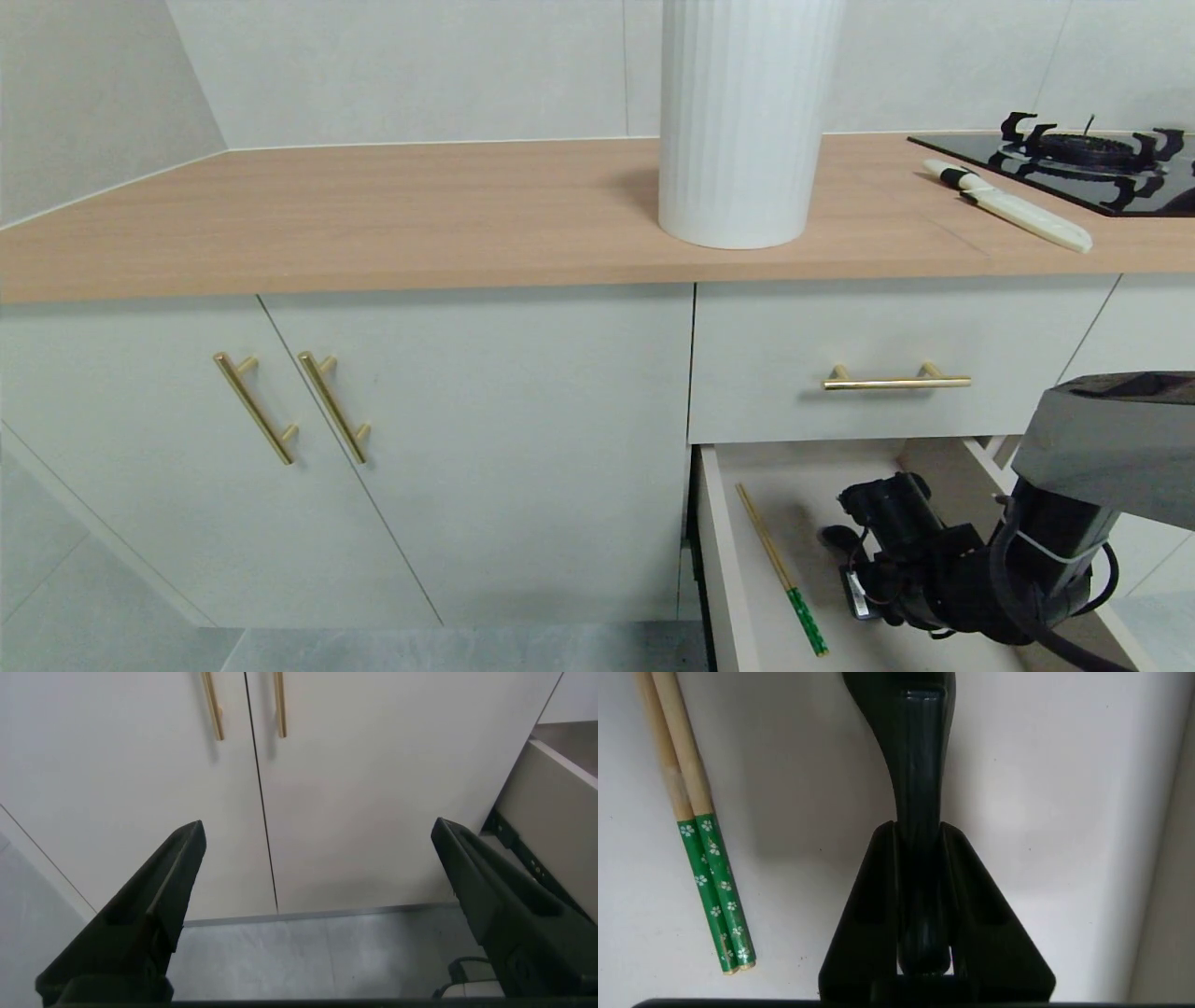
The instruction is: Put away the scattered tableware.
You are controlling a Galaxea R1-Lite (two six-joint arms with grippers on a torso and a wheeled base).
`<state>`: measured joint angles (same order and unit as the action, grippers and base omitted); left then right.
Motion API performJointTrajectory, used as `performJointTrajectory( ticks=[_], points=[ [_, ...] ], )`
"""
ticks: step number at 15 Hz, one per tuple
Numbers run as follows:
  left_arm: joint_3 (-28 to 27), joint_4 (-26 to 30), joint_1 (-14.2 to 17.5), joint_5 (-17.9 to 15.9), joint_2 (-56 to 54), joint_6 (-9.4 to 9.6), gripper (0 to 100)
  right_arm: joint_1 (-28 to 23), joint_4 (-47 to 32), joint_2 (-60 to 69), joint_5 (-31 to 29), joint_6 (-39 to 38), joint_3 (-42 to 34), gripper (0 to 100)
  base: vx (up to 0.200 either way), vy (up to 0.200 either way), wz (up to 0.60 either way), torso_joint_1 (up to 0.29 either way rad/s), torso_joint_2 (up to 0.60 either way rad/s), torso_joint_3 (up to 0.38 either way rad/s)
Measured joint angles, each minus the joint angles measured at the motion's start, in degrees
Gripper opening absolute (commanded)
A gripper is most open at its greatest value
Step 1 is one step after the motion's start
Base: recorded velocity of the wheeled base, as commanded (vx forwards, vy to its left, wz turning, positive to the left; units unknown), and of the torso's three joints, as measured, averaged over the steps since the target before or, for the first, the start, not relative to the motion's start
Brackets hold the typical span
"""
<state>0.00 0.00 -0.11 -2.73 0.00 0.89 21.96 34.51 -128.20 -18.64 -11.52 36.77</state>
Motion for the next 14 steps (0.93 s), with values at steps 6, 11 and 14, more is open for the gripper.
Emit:
performJointTrajectory(
  ticks=[6,11,14],
  points=[
    [0.0,0.0,0.0,0.0,0.0,0.00,100,0.0,0.0,-0.2,0.0,0.0,-0.1,100,0.000,0.000,0.00,0.000,0.00,0.000],
    [0.0,0.0,0.0,0.0,0.0,0.00,100,0.0,-0.1,0.2,-0.1,0.0,-0.2,100,0.000,0.000,0.00,0.000,0.00,0.000],
    [0.0,0.0,0.0,0.0,0.0,0.00,100,0.1,-0.1,3.0,-0.5,0.1,-1.5,100,0.000,0.000,0.00,0.000,0.00,0.000]
  ],
)
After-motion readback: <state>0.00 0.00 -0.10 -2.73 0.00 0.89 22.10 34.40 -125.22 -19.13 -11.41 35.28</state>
